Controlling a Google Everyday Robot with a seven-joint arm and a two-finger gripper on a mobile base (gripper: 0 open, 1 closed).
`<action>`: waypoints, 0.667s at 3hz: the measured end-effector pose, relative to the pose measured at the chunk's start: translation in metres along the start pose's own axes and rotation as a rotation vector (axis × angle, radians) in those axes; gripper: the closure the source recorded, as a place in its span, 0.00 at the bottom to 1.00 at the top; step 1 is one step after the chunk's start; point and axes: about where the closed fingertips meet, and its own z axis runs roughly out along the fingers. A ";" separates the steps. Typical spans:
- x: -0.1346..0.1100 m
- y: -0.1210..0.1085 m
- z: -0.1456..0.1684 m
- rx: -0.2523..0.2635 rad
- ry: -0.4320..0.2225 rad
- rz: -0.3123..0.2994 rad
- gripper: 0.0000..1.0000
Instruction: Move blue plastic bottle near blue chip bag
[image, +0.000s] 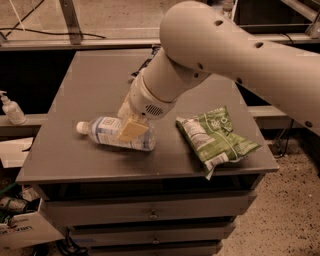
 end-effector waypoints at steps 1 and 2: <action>0.010 -0.017 -0.022 0.018 -0.023 0.038 0.90; 0.042 -0.062 -0.054 0.094 -0.016 0.088 1.00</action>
Offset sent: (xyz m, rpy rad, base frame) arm 0.1004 -0.1027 0.0453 0.0435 -0.0687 -0.1980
